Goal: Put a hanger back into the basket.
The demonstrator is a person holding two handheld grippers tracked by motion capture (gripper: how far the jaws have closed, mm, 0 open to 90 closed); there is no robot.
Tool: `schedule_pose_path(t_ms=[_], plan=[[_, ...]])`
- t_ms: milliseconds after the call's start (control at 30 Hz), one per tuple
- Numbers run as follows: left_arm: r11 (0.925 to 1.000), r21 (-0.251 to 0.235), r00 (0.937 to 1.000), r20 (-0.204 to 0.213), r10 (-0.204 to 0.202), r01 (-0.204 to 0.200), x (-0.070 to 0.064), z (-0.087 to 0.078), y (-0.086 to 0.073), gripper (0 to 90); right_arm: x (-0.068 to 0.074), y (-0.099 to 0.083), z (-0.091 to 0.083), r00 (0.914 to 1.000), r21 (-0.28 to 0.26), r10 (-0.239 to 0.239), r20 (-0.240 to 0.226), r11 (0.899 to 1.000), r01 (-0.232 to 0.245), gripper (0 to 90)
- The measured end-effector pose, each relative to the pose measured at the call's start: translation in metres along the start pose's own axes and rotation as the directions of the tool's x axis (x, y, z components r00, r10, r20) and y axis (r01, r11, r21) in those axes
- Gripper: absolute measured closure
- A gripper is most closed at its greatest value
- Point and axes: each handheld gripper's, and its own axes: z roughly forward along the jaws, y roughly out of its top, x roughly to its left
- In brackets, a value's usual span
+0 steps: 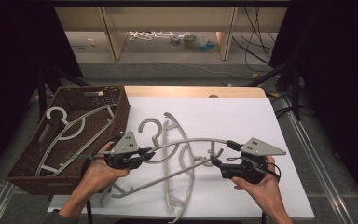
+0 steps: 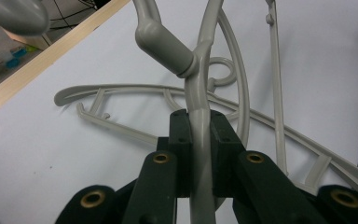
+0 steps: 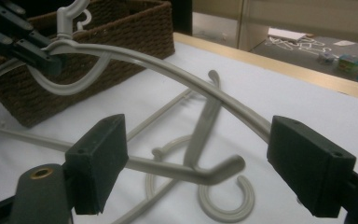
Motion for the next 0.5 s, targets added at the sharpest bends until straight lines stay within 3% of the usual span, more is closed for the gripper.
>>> schedule_pose_path(t_ms=[33, 233, 367, 500], plan=[[0.9998, 0.015, 0.9999, -0.004, 0.011, -0.011, 0.001, -0.003, 0.0, 81.8, -0.001, -0.001, -0.001, 0.9999, -0.003, 0.002, 0.01, 1.0, -0.002, 20.3], [0.9984, -0.025, 0.9981, -0.032, -0.052, 0.051, 0.004, -0.012, -0.004, 81.8, 0.0, -0.009, -0.004, 0.9995, -0.058, 0.025, 0.022, 0.998, -0.023, 17.9], [0.9969, -0.038, 0.9964, -0.047, -0.071, 0.069, 0.008, -0.022, -0.003, 81.8, -0.001, -0.013, -0.006, 0.9988, -0.077, 0.031, 0.037, 0.997, -0.028, 17.2], [0.9953, -0.056, 0.9948, -0.06, -0.082, 0.079, 0.006, -0.029, 0.001, 81.8, 0.0, -0.017, -0.006, 0.9986, -0.065, 0.032, 0.042, 0.997, -0.03, 17.0]])
